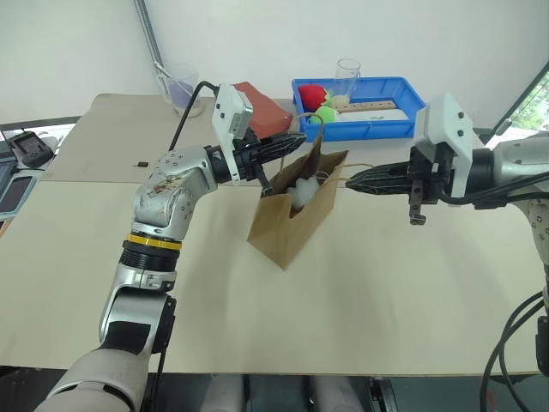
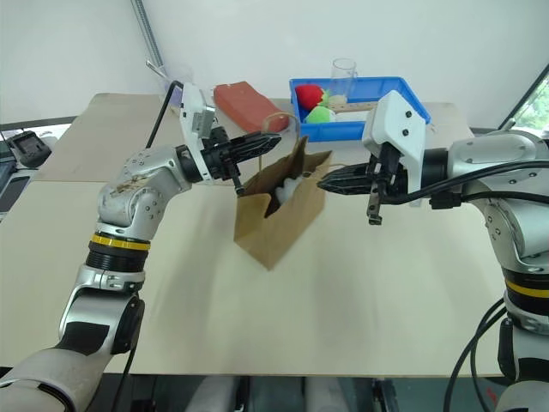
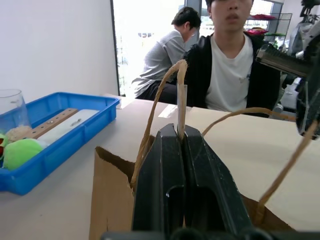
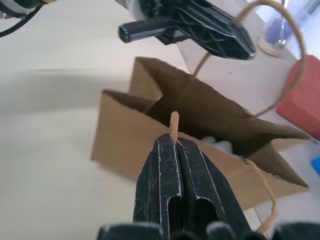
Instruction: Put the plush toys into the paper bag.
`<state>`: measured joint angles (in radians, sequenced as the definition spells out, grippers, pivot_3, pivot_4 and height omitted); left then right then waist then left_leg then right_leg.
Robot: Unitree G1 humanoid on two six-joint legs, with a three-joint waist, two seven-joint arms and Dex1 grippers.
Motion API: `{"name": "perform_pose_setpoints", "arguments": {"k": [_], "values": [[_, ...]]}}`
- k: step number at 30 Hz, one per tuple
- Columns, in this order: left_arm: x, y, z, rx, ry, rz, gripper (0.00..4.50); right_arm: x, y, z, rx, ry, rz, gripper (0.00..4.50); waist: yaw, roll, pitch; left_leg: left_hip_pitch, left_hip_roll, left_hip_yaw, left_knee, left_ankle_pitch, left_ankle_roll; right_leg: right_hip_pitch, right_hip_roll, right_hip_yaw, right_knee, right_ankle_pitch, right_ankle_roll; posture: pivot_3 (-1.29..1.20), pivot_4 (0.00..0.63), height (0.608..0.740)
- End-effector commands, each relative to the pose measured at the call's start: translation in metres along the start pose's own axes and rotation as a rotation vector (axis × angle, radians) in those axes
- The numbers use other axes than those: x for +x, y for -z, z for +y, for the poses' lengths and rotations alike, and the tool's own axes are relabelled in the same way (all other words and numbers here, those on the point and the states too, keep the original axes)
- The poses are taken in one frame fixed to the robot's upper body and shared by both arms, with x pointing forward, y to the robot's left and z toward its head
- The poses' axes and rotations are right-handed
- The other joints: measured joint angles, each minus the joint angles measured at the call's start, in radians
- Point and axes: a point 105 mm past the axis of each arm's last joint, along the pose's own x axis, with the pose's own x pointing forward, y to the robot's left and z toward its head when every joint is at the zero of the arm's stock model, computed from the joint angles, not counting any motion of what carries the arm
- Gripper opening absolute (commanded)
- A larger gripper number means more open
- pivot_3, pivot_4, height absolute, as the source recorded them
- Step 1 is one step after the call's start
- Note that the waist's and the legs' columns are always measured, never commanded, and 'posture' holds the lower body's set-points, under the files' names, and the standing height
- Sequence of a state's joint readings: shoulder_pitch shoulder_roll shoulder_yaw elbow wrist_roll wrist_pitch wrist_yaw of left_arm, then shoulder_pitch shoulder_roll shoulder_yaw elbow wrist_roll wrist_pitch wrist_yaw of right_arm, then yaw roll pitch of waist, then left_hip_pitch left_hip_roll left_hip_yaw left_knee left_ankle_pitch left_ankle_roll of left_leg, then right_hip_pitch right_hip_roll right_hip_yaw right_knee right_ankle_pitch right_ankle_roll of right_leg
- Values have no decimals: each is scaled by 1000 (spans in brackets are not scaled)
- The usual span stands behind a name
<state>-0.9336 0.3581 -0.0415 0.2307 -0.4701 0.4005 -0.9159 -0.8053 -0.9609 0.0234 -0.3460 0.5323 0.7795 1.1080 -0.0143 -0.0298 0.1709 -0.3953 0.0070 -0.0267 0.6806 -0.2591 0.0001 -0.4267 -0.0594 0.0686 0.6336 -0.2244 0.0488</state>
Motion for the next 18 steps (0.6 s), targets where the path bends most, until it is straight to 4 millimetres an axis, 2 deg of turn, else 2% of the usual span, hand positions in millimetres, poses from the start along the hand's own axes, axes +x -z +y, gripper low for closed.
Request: {"name": "perform_pose_setpoints", "arguments": {"k": [1, 6, 9, 12, 18], "values": [[3, -17, -1, 65, 11, -46, 0, 0, -15, -3, -77, 25, -12, 10, 1, 0, 0, 0, 0, 0, 0, 0, 0, 0, 0, 0, 0, 0, 0, 0, 150, 740], [2, -13, 2, 72, -24, -46, 0, 9, -13, 1, -49, -3, -12, 10, 1, 0, 0, -1, 0, 0, 0, 0, 0, 0, 0, 0, -1, 0, 0, 0, 150, 740], [0, -13, 3, 56, -33, -38, 0, 11, -14, 1, -51, -3, -16, 927, 1, 0, 0, -1, 0, 0, 0, 0, 0, 0, 0, 0, -1, 0, 1, 0, 150, 740], [-8, -10, -7, 59, 12, -7, 959, 11, -17, 1, -60, -4, -26, 1934, -2, 0, 0, -1, 0, 0, 0, 0, 0, 0, 0, 0, -1, 0, 1, 0, 150, 740], [-35, -7, -10, 77, -7, 57, 3808, 6, -22, -1, -68, 1, -53, 4020, -2, 0, 0, -1, 1, 0, 0, 0, 0, -1, 0, 0, 0, 0, 0, 0, 150, 740]]}}
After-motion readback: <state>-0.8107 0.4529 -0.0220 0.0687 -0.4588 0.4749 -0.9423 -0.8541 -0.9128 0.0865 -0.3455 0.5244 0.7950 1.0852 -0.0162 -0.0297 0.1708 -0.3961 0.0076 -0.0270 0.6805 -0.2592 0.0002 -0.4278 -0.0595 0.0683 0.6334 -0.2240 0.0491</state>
